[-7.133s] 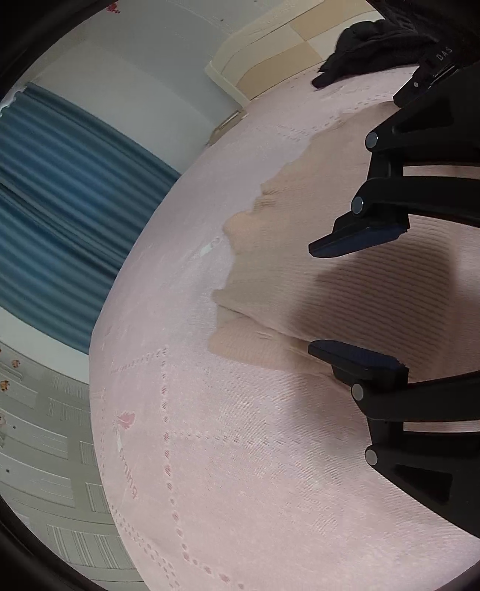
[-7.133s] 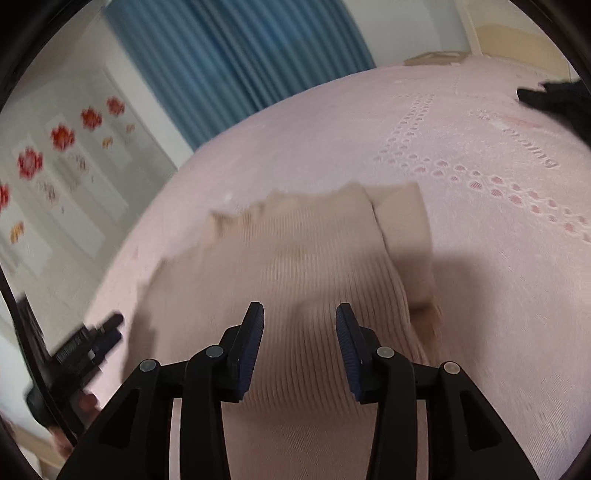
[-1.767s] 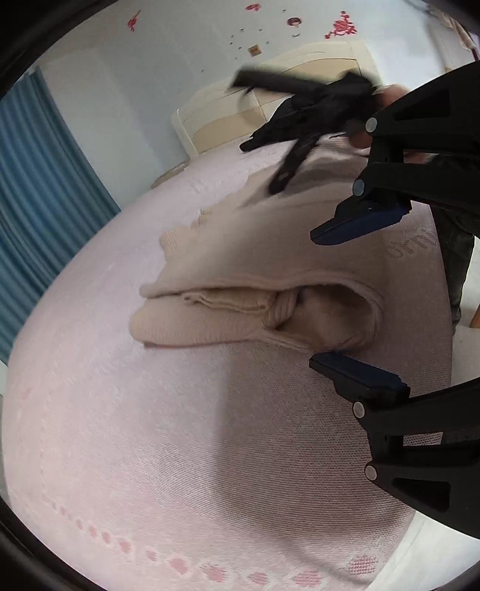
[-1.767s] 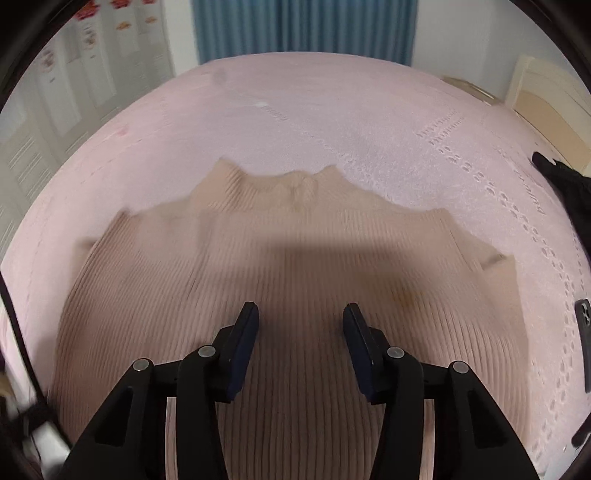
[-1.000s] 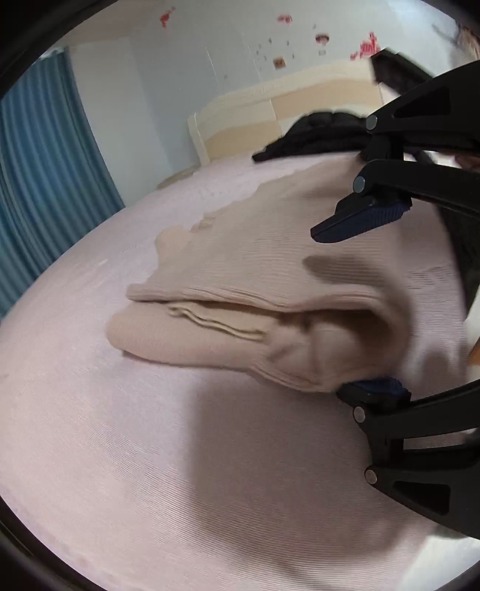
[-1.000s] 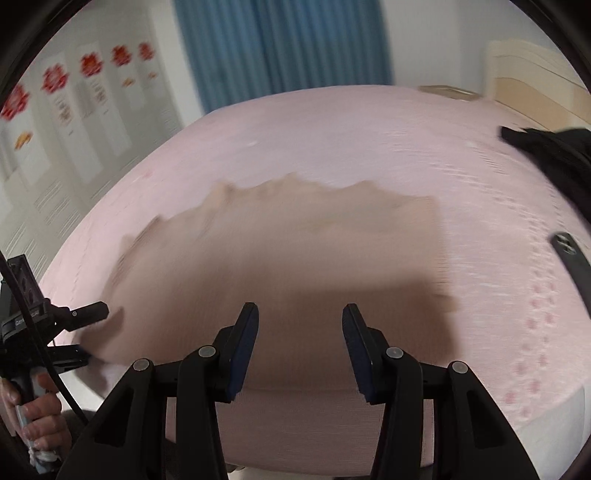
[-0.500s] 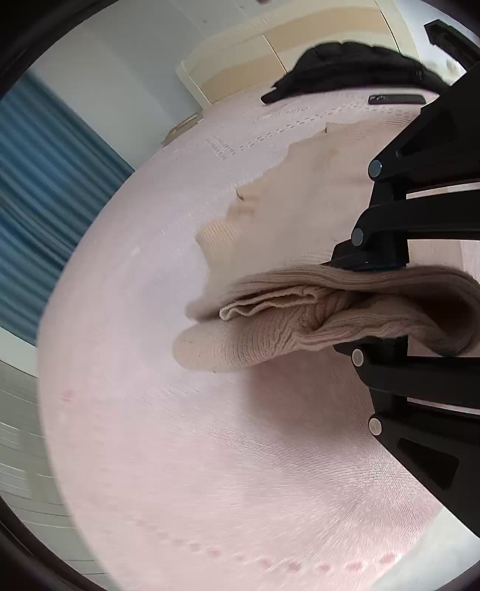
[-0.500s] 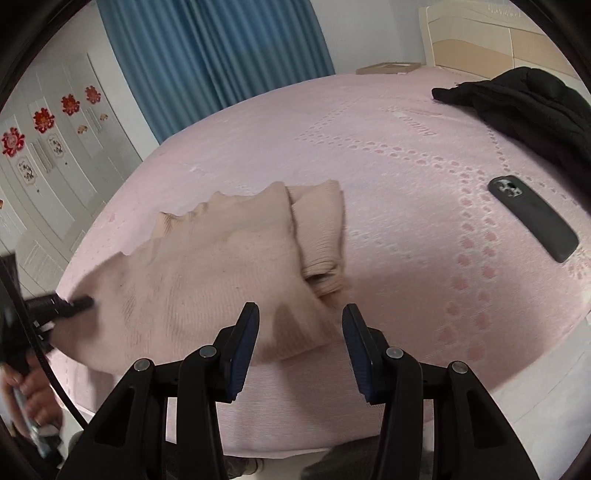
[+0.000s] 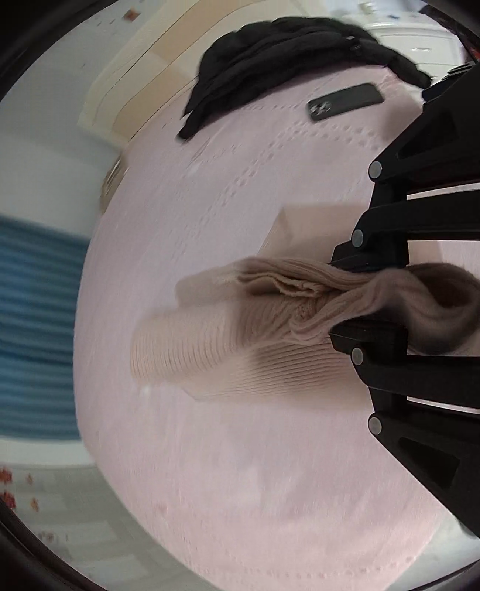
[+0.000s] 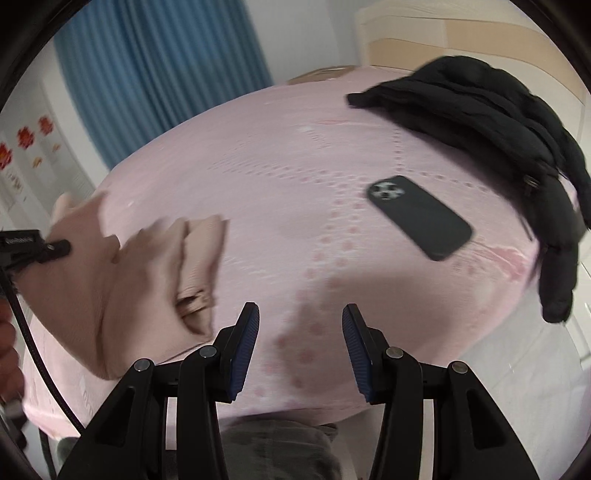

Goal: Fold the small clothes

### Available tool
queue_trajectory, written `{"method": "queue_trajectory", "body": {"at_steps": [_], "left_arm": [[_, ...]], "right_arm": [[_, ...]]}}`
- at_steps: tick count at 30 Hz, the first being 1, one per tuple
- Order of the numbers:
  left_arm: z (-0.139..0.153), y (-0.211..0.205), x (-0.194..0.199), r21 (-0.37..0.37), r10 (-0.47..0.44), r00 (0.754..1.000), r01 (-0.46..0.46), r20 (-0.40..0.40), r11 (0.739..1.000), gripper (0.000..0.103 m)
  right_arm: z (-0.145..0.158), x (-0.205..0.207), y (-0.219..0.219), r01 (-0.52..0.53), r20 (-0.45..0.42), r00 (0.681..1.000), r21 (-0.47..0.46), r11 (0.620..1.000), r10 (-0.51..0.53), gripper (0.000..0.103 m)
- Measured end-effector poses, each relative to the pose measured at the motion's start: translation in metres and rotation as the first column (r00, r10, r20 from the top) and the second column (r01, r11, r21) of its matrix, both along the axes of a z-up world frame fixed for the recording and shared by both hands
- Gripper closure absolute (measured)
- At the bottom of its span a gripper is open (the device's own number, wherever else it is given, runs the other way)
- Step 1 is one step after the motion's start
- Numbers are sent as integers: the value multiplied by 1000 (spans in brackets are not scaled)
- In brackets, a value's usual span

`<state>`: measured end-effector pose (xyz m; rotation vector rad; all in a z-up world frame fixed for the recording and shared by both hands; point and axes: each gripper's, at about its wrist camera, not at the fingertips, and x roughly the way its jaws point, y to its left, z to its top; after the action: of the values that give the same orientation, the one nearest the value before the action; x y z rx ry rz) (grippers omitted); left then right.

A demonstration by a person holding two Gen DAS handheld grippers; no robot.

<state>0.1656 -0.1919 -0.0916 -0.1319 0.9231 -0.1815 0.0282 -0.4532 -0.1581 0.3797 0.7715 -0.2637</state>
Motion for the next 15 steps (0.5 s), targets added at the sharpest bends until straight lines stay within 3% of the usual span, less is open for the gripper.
{"method": "queue_trajectory", "body": {"at_steps": [3,6,10,13,15], "left_arm": [[-30,-21,3,-63,-115,989,110,-90,992,80],[-53,-9,5,-173,-146,974,116,-170,978,78],[-46,33,-4,-315,-153,982,111,-110,942,64],[-43,71,-14,-356,-137,989,109,-56,928,46],[-44,90,-22,-370,-119,992,101,-28,924,44]], "right_arm": [[0,-5,-9,37,0,999,-33,999,-37,56],[-1,-5,-7,33,8,999,-57,998,-33,56],[2,3,5,-57,52,997,-1,998,57,56],[8,17,23,-163,98,983,59,985,157,55],[14,28,35,-227,136,968,98,969,213,53]]}}
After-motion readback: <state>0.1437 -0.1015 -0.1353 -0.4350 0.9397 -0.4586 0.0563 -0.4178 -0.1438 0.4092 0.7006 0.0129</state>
